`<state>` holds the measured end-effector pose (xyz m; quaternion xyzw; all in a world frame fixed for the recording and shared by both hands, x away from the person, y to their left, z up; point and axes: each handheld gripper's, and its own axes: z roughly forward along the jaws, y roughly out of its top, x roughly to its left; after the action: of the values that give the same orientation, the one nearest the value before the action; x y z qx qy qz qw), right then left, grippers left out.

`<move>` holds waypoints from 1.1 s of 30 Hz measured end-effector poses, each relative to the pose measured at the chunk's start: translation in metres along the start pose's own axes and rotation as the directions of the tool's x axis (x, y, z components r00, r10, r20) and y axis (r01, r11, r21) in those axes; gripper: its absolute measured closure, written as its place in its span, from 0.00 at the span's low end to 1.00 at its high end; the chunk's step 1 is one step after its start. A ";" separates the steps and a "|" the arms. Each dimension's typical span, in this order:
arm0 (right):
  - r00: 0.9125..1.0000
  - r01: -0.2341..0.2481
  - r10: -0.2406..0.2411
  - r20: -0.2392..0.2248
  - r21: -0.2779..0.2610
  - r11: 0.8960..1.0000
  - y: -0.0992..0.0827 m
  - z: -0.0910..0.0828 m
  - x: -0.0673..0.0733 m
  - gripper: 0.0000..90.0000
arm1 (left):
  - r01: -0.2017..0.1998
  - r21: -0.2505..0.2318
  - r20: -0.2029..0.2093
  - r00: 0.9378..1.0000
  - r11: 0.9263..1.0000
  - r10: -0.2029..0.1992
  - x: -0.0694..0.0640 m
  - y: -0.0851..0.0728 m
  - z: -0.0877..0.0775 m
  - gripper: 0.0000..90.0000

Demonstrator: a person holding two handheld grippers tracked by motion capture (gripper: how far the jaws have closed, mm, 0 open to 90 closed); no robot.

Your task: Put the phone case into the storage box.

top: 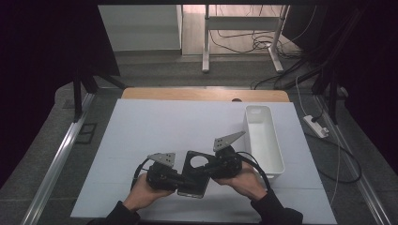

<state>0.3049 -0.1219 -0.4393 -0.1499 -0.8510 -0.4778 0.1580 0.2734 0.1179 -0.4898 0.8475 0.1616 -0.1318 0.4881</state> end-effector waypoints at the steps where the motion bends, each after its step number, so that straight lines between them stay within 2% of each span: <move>1: 1.000 -0.006 0.006 -0.006 -0.001 1.000 0.000 0.000 -0.001 0.93 | -0.004 0.004 -0.007 1.000 1.000 0.004 -0.001 0.001 0.000 0.93; 5: 1.000 0.002 -0.002 -0.005 0.001 1.000 0.000 0.000 -0.001 0.93 | -0.011 0.015 -0.014 1.000 1.000 0.011 -0.002 0.001 0.000 0.94; 8: 1.000 0.005 -0.005 0.013 -0.011 1.000 -0.001 0.001 -0.002 0.89 | -0.013 0.019 -0.056 0.998 1.000 0.014 -0.004 0.003 -0.002 0.94; 9: 1.000 0.005 -0.005 0.013 -0.011 1.000 -0.001 0.001 -0.002 0.89 | -0.013 0.019 -0.056 0.998 1.000 0.014 -0.004 0.003 -0.002 0.94; 10: 0.999 0.000 0.001 0.032 -0.026 1.000 0.000 0.000 -0.001 0.82 | -0.002 0.018 -0.082 0.997 1.000 0.004 -0.005 0.004 -0.003 0.94; 11: 0.999 0.000 0.001 0.032 -0.026 1.000 0.000 0.000 -0.001 0.82 | -0.002 0.018 -0.082 0.997 1.000 0.004 -0.005 0.004 -0.003 0.94; 14: 0.997 -0.006 0.009 0.076 -0.040 0.999 0.001 -0.002 -0.001 0.67 | 0.016 0.035 -0.119 0.993 0.999 -0.012 -0.004 0.003 -0.004 0.94; 18: 0.984 0.011 -0.002 0.180 -0.050 0.999 0.002 -0.005 -0.001 0.49 | 0.050 0.034 -0.168 0.985 0.998 -0.044 -0.003 0.003 -0.007 0.94; 19: 0.984 0.011 -0.002 0.180 -0.050 0.999 0.002 -0.005 -0.001 0.49 | 0.050 0.034 -0.168 0.985 0.998 -0.044 -0.003 0.003 -0.007 0.94; 20: 0.978 0.016 -0.005 0.209 -0.054 0.998 0.002 -0.006 -0.001 0.40 | 0.059 0.039 -0.183 0.982 0.997 -0.051 -0.003 0.003 -0.008 0.94; 22: 0.967 0.031 -0.015 0.253 -0.059 0.998 0.003 -0.008 0.000 0.34 | 0.070 0.038 -0.199 0.978 0.997 -0.061 -0.003 0.002 -0.009 0.94; 23: 0.967 0.031 -0.015 0.253 -0.059 0.998 0.003 -0.008 0.000 0.34 | 0.070 0.038 -0.199 0.978 0.997 -0.061 -0.003 0.002 -0.009 0.94; 26: 0.952 0.027 -0.011 0.307 -0.049 0.998 0.004 -0.010 0.001 0.22 | 0.079 0.040 -0.221 0.973 0.996 -0.069 -0.003 0.002 -0.010 0.94; 28: 0.942 0.012 0.010 0.335 -0.064 0.998 0.004 -0.014 0.000 0.14 | 0.092 0.038 -0.245 0.966 0.995 -0.080 -0.003 0.002 -0.010 0.94; 29: 0.942 0.012 0.010 0.335 -0.064 0.998 0.004 -0.014 0.000 0.14 | 0.092 0.038 -0.245 0.966 0.995 -0.080 -0.003 0.002 -0.010 0.94; 30: 0.939 0.008 0.015 0.343 -0.063 0.998 0.004 -0.015 0.000 0.11 | 0.099 0.033 -0.252 0.964 0.995 -0.088 -0.003 0.002 -0.010 0.94; 31: 0.935 0.002 0.021 0.355 -0.065 0.998 0.005 -0.015 0.000 0.08 | 0.111 0.029 -0.268 0.958 0.993 -0.099 -0.003 0.002 -0.010 0.94; 32: 0.926 0.003 0.018 0.377 -0.054 0.999 0.005 -0.017 0.000 0.07 | 0.115 0.030 -0.267 0.958 0.993 -0.103 -0.003 0.002 -0.011 0.94; 33: 0.922 0.012 0.009 0.387 -0.050 0.999 0.005 -0.017 0.001 0.05 | 0.117 0.026 -0.272 0.956 0.993 -0.106 -0.003 0.002 -0.011 0.94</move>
<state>0.3086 -0.1340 -0.4269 -0.2446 -0.8529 -0.4609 -0.0172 0.2724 0.1259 -0.4819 0.8572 0.2714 -0.0455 0.4353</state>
